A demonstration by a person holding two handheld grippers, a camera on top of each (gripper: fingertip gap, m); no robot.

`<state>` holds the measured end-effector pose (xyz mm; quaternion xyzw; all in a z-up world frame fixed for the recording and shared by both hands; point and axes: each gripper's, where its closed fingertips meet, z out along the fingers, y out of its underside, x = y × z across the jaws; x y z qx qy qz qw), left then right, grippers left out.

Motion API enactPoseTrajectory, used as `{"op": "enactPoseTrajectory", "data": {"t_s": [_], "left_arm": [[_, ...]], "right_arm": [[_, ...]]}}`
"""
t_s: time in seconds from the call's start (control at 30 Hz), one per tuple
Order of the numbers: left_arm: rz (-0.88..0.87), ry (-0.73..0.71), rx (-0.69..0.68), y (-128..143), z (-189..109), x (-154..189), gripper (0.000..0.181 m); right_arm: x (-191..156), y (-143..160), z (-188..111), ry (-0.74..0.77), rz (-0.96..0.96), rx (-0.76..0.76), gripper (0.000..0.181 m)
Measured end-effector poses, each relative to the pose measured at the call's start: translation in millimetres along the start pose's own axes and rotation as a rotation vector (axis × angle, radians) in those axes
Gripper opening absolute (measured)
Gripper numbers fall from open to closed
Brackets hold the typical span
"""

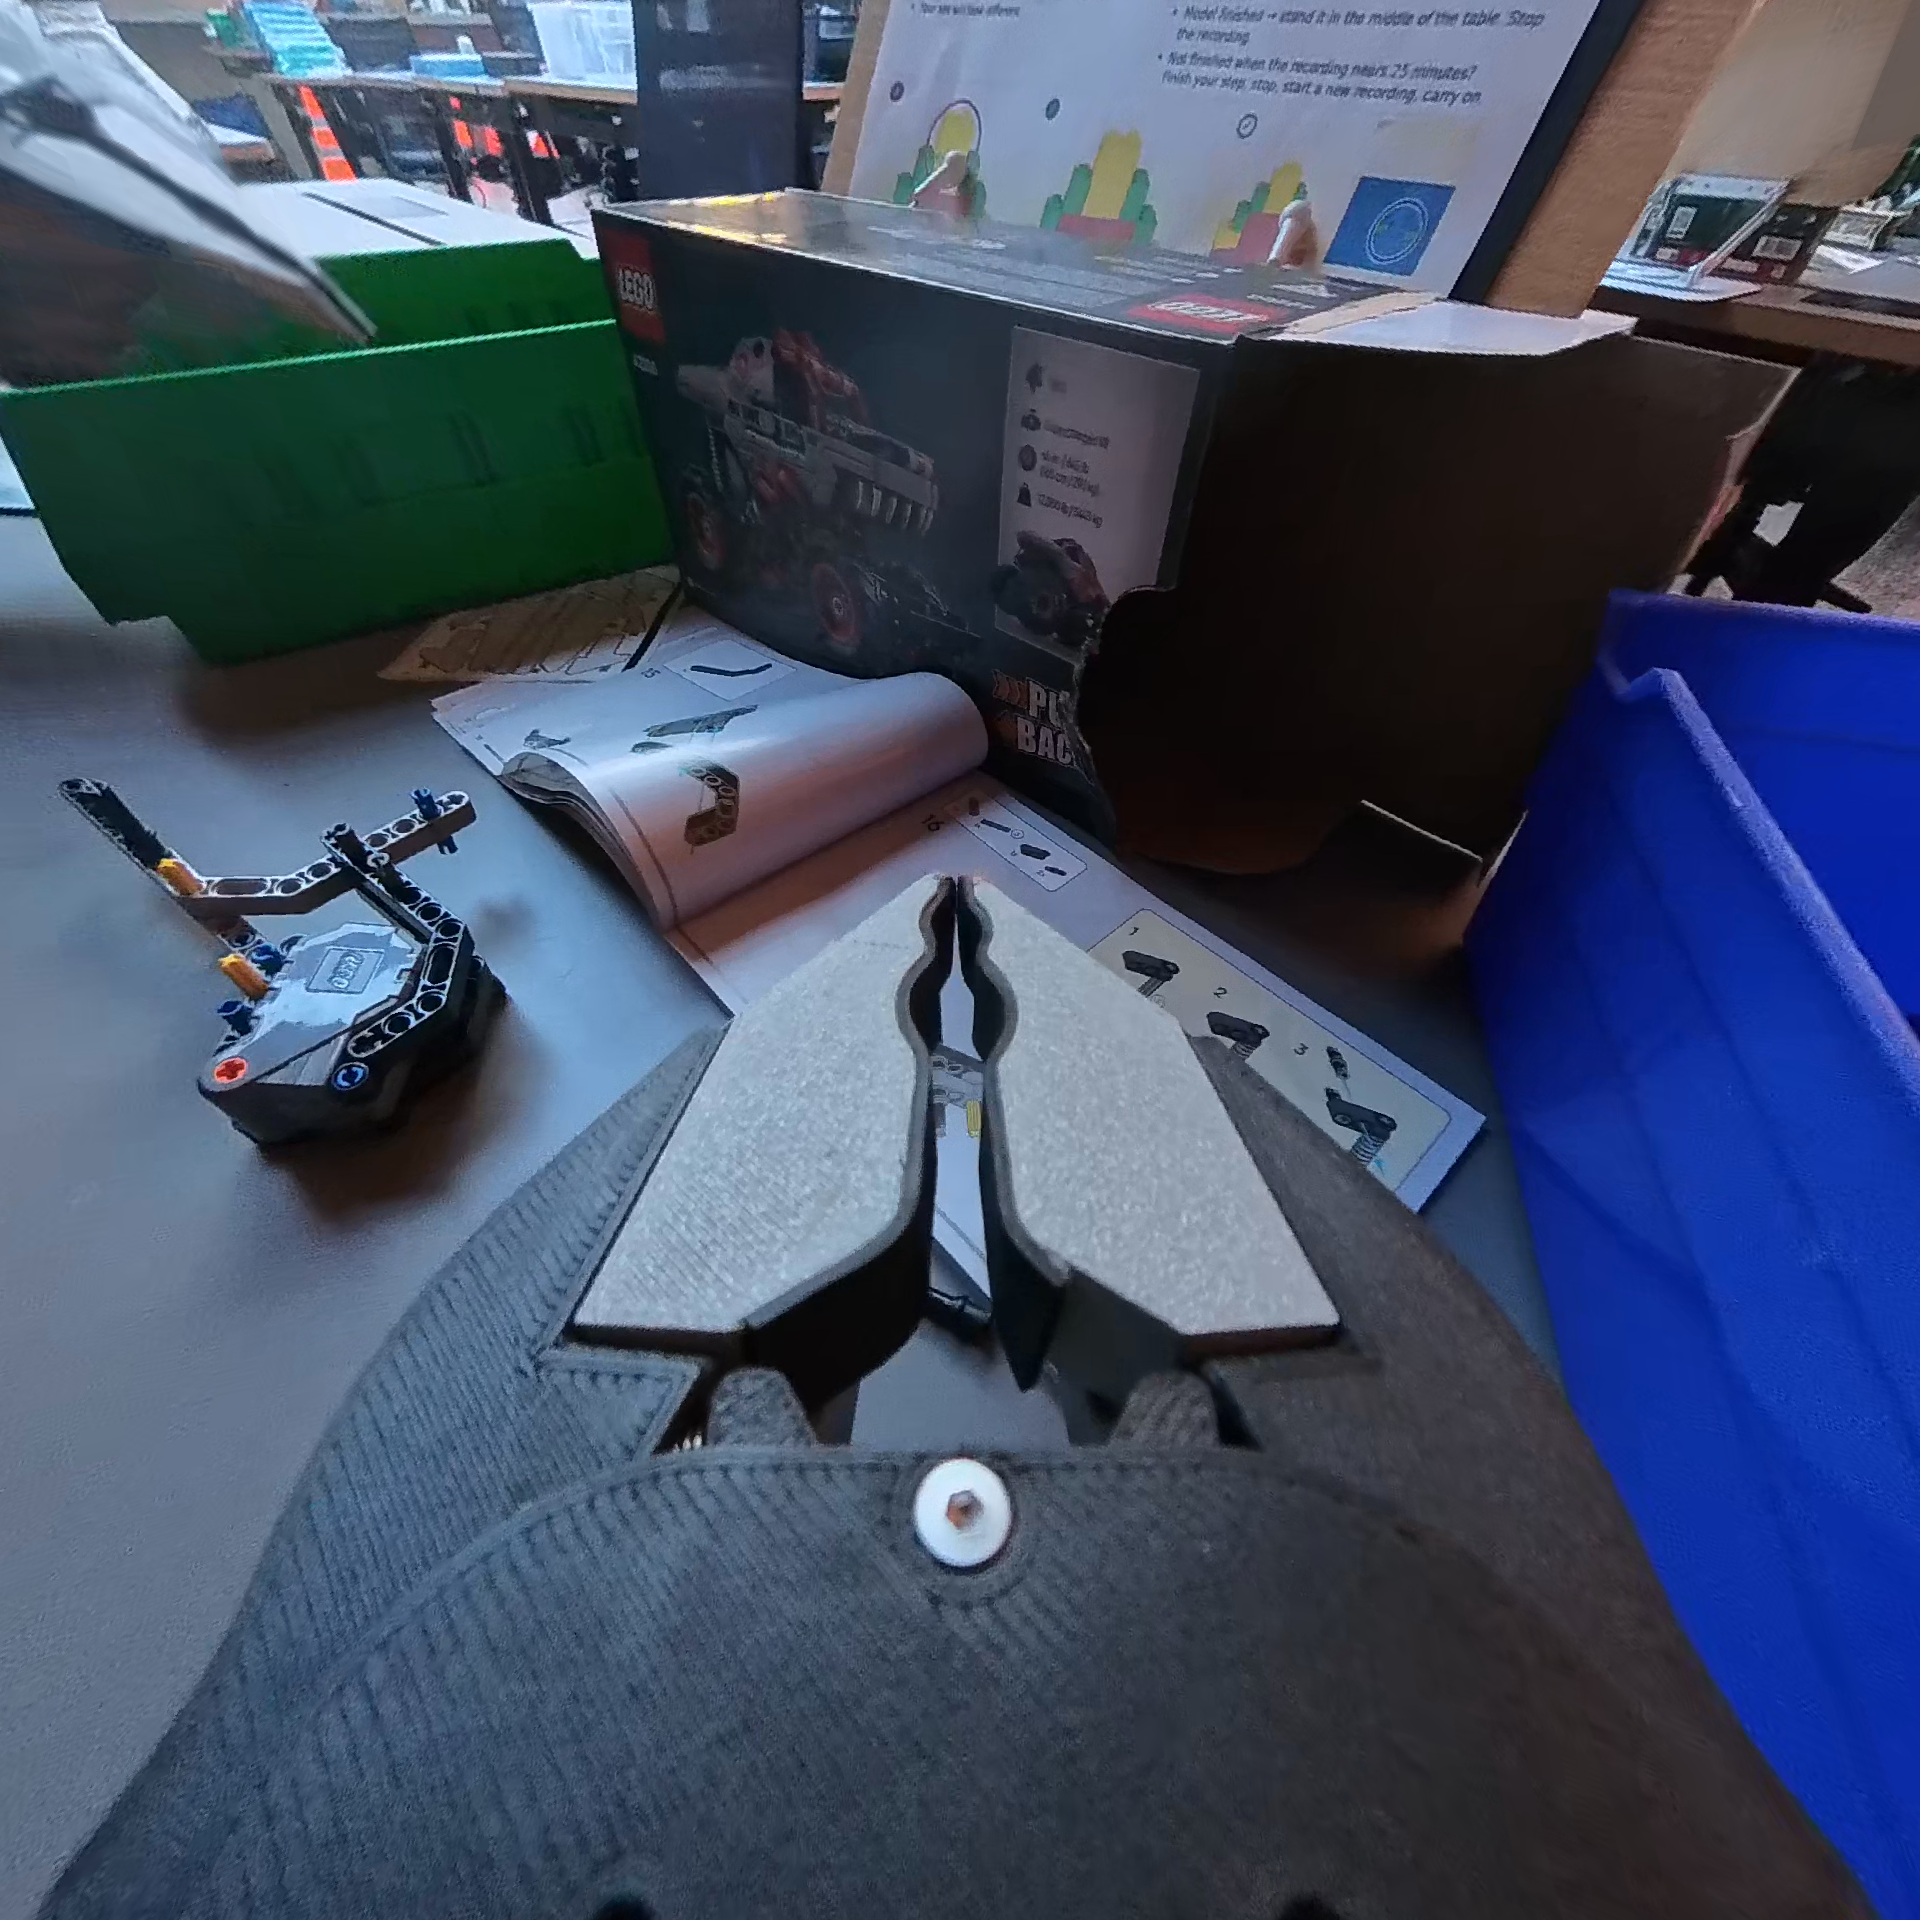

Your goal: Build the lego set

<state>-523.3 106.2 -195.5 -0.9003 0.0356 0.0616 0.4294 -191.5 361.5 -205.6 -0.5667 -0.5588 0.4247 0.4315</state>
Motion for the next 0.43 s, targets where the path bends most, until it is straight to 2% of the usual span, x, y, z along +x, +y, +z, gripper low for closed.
{"op": "enactPoseTrajectory", "data": {"t_s": [0.13,0.17,0.23,0.3,0.37,0.43], "left_arm": [[0.295,0.253,-0.207,52,-5,55,0.016],[0.344,0.266,-0.225,59,-4,62,0.0],[0.433,0.234,-0.228,63,6,66,0.0],[0.48,0.237,-0.296,72,15,70,0.0],[0.529,0.341,-0.329,73,15,83,0.0],[0.594,0.422,-0.422,77,10,90,0.0]], "right_arm": [[-1,1,3,-0.001,-0.003,-0.006,0.0],[0,0,3,0.0,-0.002,-0.006,0.0],[1,0,3,0.006,0.001,-0.004,0.0],[5,-1,1,0.022,0.001,0.007,0.0],[11,-2,-1,0.044,0.011,0.018,0.0],[18,0,-2,0.061,0.035,0.021,0.0]]}}
